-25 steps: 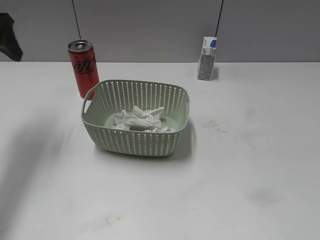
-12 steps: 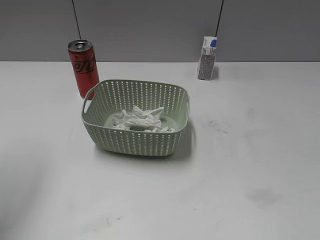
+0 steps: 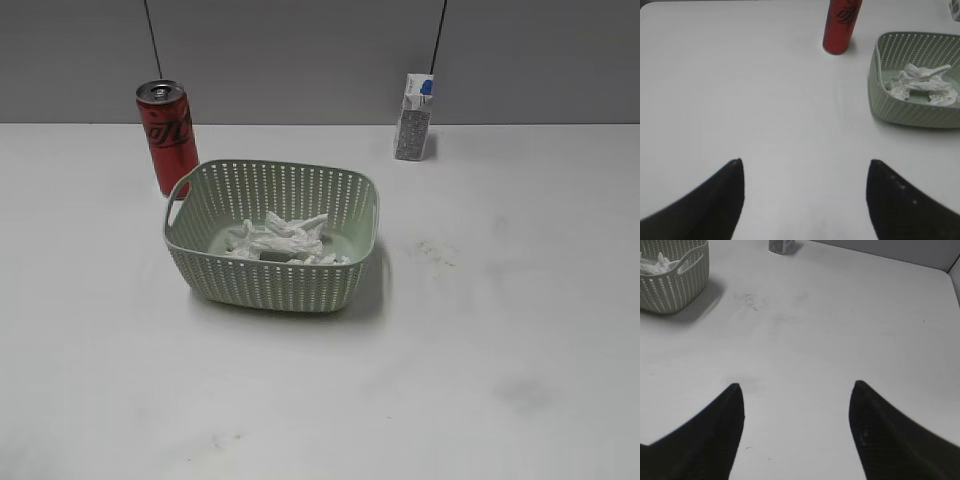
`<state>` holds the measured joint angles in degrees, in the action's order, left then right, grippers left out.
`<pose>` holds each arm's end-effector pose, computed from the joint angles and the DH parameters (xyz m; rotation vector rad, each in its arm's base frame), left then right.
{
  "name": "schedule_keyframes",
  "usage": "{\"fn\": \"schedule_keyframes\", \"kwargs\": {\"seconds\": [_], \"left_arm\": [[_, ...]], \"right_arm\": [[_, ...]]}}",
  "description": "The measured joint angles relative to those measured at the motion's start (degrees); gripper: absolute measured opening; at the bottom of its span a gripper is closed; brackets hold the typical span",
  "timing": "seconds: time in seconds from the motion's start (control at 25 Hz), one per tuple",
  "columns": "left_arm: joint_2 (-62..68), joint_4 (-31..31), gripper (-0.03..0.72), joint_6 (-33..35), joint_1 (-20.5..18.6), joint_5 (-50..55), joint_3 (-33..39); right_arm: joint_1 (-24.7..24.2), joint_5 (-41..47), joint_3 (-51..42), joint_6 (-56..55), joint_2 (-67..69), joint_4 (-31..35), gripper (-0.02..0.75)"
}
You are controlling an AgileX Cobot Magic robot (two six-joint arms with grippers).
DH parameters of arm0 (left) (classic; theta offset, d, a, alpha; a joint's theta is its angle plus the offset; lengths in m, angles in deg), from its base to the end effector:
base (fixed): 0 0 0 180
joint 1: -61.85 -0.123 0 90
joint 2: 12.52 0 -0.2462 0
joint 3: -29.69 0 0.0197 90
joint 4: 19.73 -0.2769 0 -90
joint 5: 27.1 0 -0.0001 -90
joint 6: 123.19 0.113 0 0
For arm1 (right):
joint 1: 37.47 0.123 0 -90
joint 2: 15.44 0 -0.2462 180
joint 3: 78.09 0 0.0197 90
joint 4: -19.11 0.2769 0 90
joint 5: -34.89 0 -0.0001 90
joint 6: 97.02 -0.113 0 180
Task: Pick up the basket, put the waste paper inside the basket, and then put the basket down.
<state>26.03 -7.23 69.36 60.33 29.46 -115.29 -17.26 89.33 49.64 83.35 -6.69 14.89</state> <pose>0.1537 -0.0164 0.3029 0.1762 2.2434 -0.1386 0.0879 0.0252 0.2634 -0.3650 1.9822 0.1329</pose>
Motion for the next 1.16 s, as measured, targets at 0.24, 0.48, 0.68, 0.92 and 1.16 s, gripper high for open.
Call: {"fn": "schedule_keyframes", "kwargs": {"seconds": [0.24,0.48,0.68,0.92,1.16], "left_arm": [[-14.9,-0.27,0.577,-3.03,0.0,0.05,9.57],[-27.01,-2.73,0.577,-6.12,0.0,0.33,11.14],[-29.81,-5.77,0.577,-9.86,0.0,1.77,11.87],[-29.83,-7.21,0.577,-12.07,0.0,1.96,12.27],[-29.83,-7.27,0.568,-11.34,0.0,2.03,12.27]], "right_arm": [[0.0,0.0,0.0,0.0,0.0,0.05,0.501],[0.0,0.0,0.0,0.0,0.0,0.05,0.501],[0.0,-0.02,0.0,0.0,0.0,0.1,0.501],[0.0,-0.02,0.0,0.0,0.0,0.15,0.501],[0.0,-0.02,0.0,0.0,0.0,0.21,0.501]]}}
